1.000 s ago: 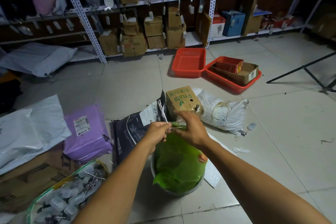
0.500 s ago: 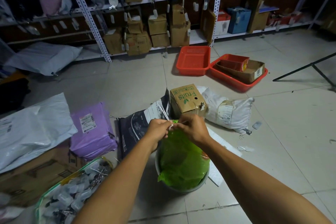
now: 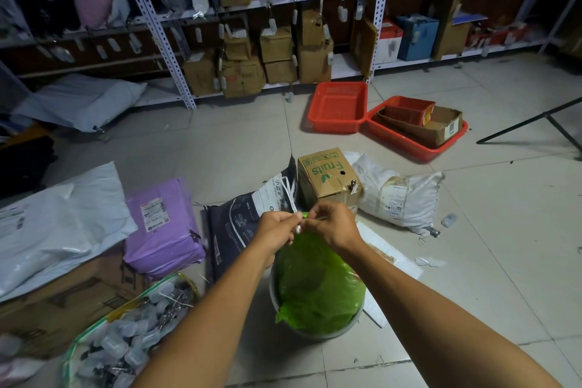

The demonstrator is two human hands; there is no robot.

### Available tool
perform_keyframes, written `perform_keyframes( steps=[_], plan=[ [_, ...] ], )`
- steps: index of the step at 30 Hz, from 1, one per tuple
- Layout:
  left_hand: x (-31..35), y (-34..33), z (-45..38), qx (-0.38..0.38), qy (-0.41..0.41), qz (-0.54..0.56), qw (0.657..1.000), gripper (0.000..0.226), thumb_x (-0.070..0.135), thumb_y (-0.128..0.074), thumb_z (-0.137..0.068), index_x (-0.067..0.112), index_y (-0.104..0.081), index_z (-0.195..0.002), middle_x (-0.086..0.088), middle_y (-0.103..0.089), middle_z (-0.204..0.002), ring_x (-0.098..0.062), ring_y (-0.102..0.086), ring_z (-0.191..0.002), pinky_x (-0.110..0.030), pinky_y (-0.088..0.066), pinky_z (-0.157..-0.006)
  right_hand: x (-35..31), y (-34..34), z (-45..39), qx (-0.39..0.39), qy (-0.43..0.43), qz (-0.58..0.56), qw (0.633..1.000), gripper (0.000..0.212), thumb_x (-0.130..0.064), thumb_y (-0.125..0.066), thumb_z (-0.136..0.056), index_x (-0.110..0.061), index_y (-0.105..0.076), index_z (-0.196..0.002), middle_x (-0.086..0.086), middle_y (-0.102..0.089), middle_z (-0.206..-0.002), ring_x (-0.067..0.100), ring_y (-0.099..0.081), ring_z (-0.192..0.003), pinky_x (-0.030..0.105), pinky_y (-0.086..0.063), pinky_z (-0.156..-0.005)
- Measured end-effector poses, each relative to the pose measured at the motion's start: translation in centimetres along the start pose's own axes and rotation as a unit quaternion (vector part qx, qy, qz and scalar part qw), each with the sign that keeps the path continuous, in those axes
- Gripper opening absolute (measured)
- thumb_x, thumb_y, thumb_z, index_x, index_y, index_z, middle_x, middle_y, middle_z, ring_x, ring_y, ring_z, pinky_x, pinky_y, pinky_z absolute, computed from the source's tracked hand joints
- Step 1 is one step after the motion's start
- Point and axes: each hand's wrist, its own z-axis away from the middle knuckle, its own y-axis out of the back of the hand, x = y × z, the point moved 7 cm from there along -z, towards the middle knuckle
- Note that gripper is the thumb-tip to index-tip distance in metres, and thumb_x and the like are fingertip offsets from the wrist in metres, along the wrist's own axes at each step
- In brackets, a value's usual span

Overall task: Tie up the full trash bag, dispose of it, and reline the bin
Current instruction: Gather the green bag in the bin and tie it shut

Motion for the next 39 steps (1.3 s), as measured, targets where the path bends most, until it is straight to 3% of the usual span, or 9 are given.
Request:
perform_keyframes(
  steps=[5,8,12,15,21,27,30,33,39],
  plan=[
    [0.0,0.1,0.2,0.022,-0.008,-0.011,1.0,0.027,0.025,-0.061,-0.094,-0.001,-0.069,-0.096,-0.005,-0.057,-0.068,-0.009,-0.046,-0.054,-0.02,-0.04,-0.053,0.2,0.1,-0.1,0.027,-0.02,-0.013,0.999,0.014,-0.012,-0.078,-0.078,-0.007,-0.064,-0.076,0.002,-0.072,-0.071,0.009,-0.069,-0.063,0.024,-0.055,-0.057],
    [0.1,0.2,0.4,0.035,-0.012,-0.011,0.999,0.018,0.013,-0.071,-0.086,0.01,-0.061,-0.101,-0.003,-0.067,-0.082,-0.012,-0.06,-0.072,-0.023,-0.047,-0.062,0.6,0.0,-0.3,0.036,-0.017,0.011,0.999,0.009,-0.016,-0.075,-0.08,-0.014,-0.068,-0.074,0.0,-0.072,-0.074,0.016,-0.068,-0.071,0.034,-0.057,-0.065],
    [0.6,0.2,0.7,0.019,-0.069,-0.08,0.994,0.017,0.002,-0.073,-0.082,0.013,-0.059,-0.084,-0.006,-0.07,-0.085,-0.018,-0.066,-0.083,-0.028,-0.053,-0.075,0.8,-0.5,-0.4,0.014,-0.018,0.018,1.0,0.005,-0.017,-0.072,-0.085,-0.013,-0.074,-0.085,0.003,-0.074,-0.082,0.017,-0.068,-0.076,0.033,-0.056,-0.069],
    [1.2,0.7,0.9,0.027,-0.097,-0.127,0.987,0.015,0.008,-0.072,-0.084,0.016,-0.061,-0.08,-0.002,-0.071,-0.092,-0.014,-0.066,-0.088,-0.024,-0.048,-0.068,0.9,-1.2,-0.5,-0.018,-0.03,0.013,0.999,0.014,-0.019,-0.068,-0.088,-0.01,-0.076,-0.096,0.002,-0.074,-0.09,0.014,-0.068,-0.081,0.03,-0.055,-0.072],
    [1.9,0.7,1.1,-0.002,-0.121,-0.153,0.981,0.014,0.006,-0.069,-0.086,0.016,-0.061,-0.081,-0.002,-0.072,-0.097,-0.012,-0.066,-0.093,-0.023,-0.05,-0.075,1.5,-1.4,-0.2,-0.007,-0.093,-0.115,0.989,0.009,-0.015,-0.071,-0.086,-0.008,-0.076,-0.084,-0.003,-0.069,-0.069,0.003,-0.056,-0.058,0.014,-0.041,-0.052],
    [1.9,1.0,1.5,0.023,-0.146,-0.164,0.975,0.017,0.006,-0.076,-0.08,0.016,-0.063,-0.076,-0.004,-0.074,-0.089,-0.013,-0.07,-0.085,-0.023,-0.054,-0.071,1.9,-1.2,-0.3,0.011,-0.118,-0.15,0.982,0.009,-0.005,-0.071,-0.082,-0.011,-0.066,-0.083,0.011,-0.068,-0.078,0.018,-0.061,-0.069,0.034,-0.053,-0.065],
    [1.7,1.1,1.5,0.027,-0.142,-0.169,0.975,0.02,0.006,-0.077,-0.079,0.019,-0.063,-0.072,-0.005,-0.075,-0.088,-0.014,-0.071,-0.084,-0.03,-0.058,-0.075,1.6,-1.5,-0.3,-0.014,-0.094,-0.121,0.988,0.007,-0.008,-0.069,-0.086,-0.009,-0.071,-0.08,0.008,-0.069,-0.076,0.015,-0.061,-0.068,0.027,-0.052,-0.063],
    [1.8,1.2,1.6,0.034,-0.142,-0.181,0.973,0.02,0.007,-0.078,-0.078,0.019,-0.063,-0.073,-0.003,-0.074,-0.086,-0.013,-0.071,-0.082,-0.026,-0.057,-0.071,1.2,-1.8,-0.1,-0.037,-0.062,-0.039,0.997,0.011,-0.016,-0.067,-0.089,-0.008,-0.075,-0.089,0.002,-0.071,-0.078,0.01,-0.061,-0.068,0.021,-0.047,-0.06],
    [1.7,1.3,1.5,0.025,-0.125,-0.153,0.98,0.023,0.006,-0.079,-0.077,0.02,-0.062,-0.072,-0.001,-0.074,-0.081,-0.014,-0.071,-0.08,-0.029,-0.058,-0.072,0.5,-1.9,0.1,-0.068,-0.013,0.076,0.995,0.016,-0.023,-0.07,-0.087,-0.012,-0.077,-0.098,0.004,-0.074,-0.087,0.021,-0.067,-0.08,0.035,-0.053,-0.07]
  ],
)
